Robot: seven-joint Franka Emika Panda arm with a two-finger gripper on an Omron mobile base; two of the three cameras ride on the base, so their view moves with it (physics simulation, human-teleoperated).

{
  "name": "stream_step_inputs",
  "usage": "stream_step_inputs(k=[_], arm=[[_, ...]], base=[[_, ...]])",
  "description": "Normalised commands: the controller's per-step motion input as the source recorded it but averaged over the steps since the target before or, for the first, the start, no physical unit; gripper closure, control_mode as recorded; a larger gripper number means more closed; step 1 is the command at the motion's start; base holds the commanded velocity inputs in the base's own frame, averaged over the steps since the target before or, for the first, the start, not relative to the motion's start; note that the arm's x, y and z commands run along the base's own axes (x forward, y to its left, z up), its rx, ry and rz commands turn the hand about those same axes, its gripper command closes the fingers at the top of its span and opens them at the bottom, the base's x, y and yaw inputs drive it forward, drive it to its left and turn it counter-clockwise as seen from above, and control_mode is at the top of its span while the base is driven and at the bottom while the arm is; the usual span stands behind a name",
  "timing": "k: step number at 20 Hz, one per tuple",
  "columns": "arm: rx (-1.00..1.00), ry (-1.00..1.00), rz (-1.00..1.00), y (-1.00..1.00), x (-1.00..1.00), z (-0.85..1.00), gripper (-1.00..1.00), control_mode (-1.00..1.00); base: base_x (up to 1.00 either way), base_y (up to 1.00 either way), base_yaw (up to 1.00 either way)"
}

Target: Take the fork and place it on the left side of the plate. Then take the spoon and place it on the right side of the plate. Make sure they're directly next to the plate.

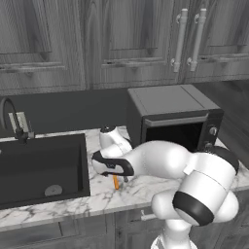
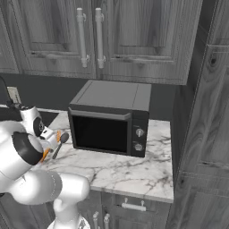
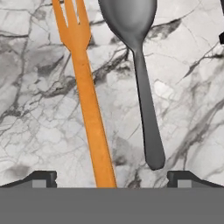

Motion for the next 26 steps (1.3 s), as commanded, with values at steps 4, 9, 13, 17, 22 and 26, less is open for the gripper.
stream_step_inputs(k=[4, 9, 13, 17, 22, 26], arm=[[0.00, 0.00, 0.00, 0.01, 0.10, -0.23, -1.00, -1.00], [0.00, 0.00, 0.00, 0.04, 0.15, -0.21, -1.00, -1.00], [0.00, 0.02, 0.00, 0.04, 0.06, -0.14, -1.00, -1.00], [0.00, 0.05, 0.00, 0.04, 0.03, -0.21, -1.00, -1.00], [0.00, 0.09, 0.00, 0.03, -0.02, -0.27, 1.00, -1.00], [0.00, 0.01, 0.00, 0.00, -0.06, -0.20, 1.00, -1.00]], base=[[0.00, 0.00, 0.00], [0.00, 0.00, 0.00], [0.00, 0.00, 0.00], [0.00, 0.00, 0.00], [0.00, 0.00, 0.00], [0.00, 0.00, 0.00]])
